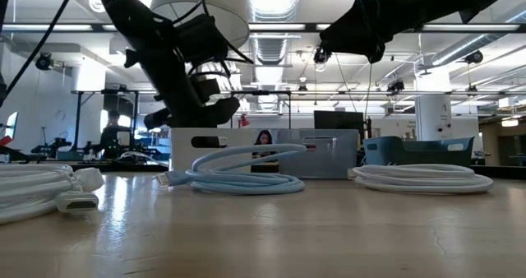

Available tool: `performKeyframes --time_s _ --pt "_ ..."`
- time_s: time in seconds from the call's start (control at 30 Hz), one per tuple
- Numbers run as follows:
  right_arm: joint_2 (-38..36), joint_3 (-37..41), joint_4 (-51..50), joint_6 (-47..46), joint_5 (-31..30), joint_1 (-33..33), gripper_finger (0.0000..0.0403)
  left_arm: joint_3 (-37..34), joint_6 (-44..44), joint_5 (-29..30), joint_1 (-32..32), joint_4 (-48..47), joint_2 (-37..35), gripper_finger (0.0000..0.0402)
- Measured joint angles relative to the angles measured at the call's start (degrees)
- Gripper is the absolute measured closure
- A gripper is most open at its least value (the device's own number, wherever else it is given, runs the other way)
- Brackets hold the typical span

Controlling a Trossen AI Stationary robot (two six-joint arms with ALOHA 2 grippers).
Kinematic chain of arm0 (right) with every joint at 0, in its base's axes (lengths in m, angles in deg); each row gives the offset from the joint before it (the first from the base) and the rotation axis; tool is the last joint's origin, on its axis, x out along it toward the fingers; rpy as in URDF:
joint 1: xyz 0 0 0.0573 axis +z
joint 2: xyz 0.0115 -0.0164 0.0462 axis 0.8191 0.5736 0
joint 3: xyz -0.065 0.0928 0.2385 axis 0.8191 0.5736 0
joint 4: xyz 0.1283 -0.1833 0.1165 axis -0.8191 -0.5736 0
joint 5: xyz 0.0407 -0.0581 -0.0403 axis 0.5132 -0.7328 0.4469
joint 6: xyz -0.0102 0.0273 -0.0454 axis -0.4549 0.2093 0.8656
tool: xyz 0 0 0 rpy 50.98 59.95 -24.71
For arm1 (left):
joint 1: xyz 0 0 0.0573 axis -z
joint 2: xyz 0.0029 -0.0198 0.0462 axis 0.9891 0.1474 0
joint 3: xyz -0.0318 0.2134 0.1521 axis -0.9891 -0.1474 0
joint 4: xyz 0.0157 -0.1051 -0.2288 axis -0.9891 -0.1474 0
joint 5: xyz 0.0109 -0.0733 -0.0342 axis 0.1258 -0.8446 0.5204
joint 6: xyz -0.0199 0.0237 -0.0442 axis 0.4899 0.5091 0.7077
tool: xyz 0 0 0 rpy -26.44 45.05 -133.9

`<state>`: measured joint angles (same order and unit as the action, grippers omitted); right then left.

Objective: Pick & Place USB Port
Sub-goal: Put the black charger cable into the white bin, then put the right white HDMI cable into the black bin

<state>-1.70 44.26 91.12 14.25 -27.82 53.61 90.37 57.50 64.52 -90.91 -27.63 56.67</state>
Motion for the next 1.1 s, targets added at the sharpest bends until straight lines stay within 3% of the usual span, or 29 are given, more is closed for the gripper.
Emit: performKeyframes --time_s 0.43,1.1 --pt "0.0 0.0 0.0 0.0 0.2 0.0 0.0220 2.0 -4.5 -2.9 0.0 -0.1 0.0 0.0251" --pt "0.0 0.1 -0.6 -1.5 0.1 0.0 0.0220 11.2 -9.4 -8.8 0.2 -16.4 -0.2 0.0250"
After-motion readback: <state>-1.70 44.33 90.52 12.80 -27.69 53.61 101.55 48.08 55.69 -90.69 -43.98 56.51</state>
